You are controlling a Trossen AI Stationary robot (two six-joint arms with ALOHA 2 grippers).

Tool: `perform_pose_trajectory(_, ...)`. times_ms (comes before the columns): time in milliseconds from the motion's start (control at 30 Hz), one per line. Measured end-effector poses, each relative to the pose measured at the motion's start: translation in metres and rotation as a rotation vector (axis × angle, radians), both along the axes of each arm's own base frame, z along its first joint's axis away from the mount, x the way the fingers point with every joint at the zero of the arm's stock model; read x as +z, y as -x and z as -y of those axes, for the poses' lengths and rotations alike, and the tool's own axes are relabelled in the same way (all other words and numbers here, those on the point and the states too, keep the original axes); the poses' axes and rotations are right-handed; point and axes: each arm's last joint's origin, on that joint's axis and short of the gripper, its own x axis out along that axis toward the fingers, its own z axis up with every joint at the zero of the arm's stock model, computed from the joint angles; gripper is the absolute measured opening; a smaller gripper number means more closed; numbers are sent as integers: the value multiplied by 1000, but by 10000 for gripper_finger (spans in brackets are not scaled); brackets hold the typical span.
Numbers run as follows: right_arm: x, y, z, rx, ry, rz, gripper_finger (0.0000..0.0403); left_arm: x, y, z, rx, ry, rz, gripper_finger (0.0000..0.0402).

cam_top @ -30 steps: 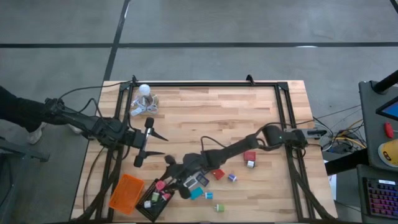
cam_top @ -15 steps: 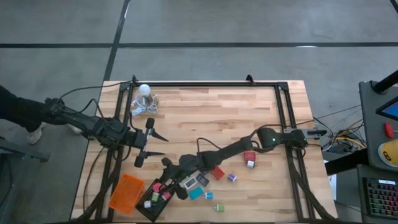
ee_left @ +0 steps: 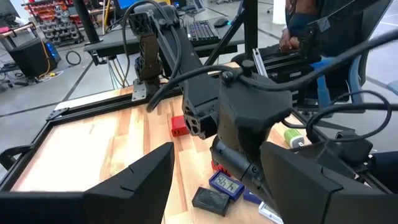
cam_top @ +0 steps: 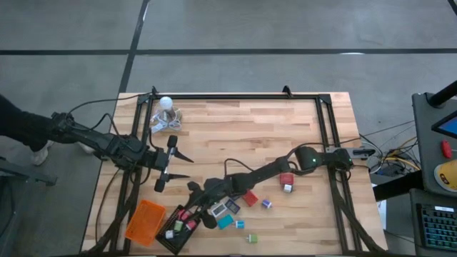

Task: Pick & Place Office items
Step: Put the pink charger adapter into the black basket

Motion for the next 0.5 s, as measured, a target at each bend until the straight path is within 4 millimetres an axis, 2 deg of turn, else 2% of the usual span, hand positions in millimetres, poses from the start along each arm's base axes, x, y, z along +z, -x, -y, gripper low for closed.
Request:
perform_pose_trajectory(267, -3, 1, 0, -4, -6, -37, 152, 0, 0, 0, 0, 0, 0, 243)
perform_pose_trajectory(400, 4, -1, 0, 4, 9, 57, 152, 0, 0, 0, 4, 15, -4, 243)
perform_pose_trajectory(500, 13, -1, -1, 10, 22, 109, 154, -1, 0, 1, 0, 95, -29, 243)
